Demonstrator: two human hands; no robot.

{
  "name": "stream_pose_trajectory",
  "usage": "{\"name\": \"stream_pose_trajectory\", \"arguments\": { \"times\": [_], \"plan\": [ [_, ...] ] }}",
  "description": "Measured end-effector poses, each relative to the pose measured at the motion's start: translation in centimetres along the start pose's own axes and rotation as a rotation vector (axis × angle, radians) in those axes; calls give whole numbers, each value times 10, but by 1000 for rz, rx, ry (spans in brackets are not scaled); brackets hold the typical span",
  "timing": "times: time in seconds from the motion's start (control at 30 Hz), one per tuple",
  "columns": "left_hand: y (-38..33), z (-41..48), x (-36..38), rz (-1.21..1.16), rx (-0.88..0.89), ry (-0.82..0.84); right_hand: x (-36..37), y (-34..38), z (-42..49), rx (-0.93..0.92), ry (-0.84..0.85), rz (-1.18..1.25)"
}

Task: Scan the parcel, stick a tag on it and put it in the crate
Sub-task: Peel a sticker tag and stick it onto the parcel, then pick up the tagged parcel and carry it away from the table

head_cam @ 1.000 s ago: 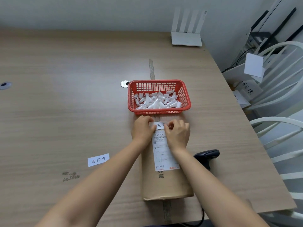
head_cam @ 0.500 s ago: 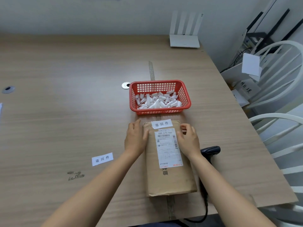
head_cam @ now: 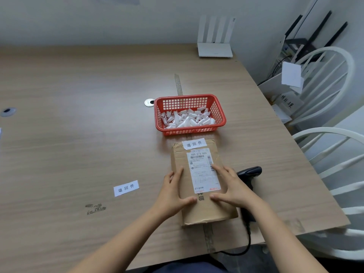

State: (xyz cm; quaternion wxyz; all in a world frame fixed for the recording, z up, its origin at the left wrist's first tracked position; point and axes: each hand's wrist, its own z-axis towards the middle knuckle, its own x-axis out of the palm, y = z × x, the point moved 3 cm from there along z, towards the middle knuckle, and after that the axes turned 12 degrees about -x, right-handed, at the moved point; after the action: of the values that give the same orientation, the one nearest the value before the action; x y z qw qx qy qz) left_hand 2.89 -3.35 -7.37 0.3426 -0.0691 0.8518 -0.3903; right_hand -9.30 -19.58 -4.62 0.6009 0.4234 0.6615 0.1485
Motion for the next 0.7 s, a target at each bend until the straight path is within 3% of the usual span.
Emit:
{"name": "stream_pose_trajectory", "arguments": {
  "times": [0.23, 0.7],
  "plan": [
    [2, -6, -1, -7, 26, 56, 16, 20, -18, 66, -113, 20],
    [-67, -48, -16, 160, 390, 171, -2, 53, -100, 144, -506, 9]
  ]
}}
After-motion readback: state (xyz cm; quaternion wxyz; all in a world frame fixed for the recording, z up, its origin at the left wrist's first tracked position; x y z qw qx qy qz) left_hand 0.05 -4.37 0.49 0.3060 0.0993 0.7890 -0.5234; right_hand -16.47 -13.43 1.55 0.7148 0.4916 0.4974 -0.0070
